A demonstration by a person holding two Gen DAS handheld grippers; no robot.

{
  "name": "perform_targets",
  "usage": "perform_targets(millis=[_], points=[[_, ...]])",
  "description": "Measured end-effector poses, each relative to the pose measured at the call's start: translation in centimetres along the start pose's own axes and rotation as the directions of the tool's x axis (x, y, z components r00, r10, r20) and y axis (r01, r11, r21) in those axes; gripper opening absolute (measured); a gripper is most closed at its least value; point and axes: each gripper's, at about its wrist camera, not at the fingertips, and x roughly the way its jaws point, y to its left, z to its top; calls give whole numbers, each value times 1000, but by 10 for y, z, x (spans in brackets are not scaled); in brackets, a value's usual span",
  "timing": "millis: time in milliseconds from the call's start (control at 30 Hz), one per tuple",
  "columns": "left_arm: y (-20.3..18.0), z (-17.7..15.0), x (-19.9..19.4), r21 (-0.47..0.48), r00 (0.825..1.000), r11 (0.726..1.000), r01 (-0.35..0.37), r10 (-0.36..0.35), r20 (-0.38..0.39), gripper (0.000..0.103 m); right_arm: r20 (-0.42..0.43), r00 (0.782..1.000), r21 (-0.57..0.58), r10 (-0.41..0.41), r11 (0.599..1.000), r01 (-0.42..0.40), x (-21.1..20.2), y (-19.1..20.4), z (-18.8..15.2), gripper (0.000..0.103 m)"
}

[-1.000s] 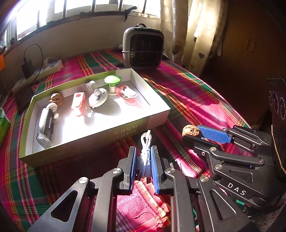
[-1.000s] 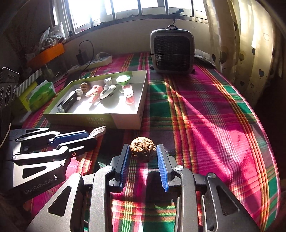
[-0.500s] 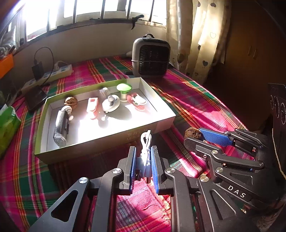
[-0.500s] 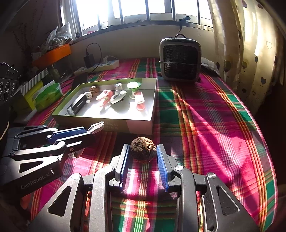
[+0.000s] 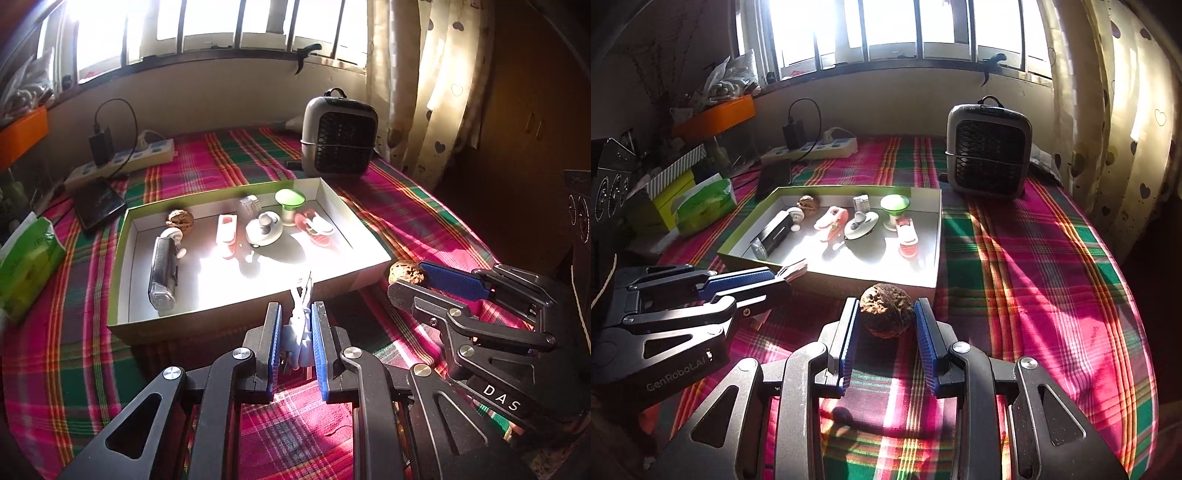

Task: Organize objects
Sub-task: 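Carry the walnut and white cable with both tools into the box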

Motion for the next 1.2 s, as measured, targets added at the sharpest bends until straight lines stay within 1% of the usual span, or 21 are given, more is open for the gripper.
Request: perform_targets(millis=[433,733,900,1133,1200], points=[[26,14,4,-51,999,998,-43,44,14,15,6,1000,-35,15,999,-15,17,8,24,32],[41,23,16,-84,998,994,-67,68,4,15,3,1000,-48,16,999,-16,34,7,42,32],[47,26,24,-97,997,992,-79,78,-8,15,-14,1000,-47,20,999,-21,48,5,49,32],[54,31,34,-112,996,990,-91,89,-21,15,-54,998,-38,18,999,-20,69,-1,50,32],[56,33,37,-115,995,989,-95,92,-25,12,-62,998,-36,19,999,-21,73,-3,50,32]])
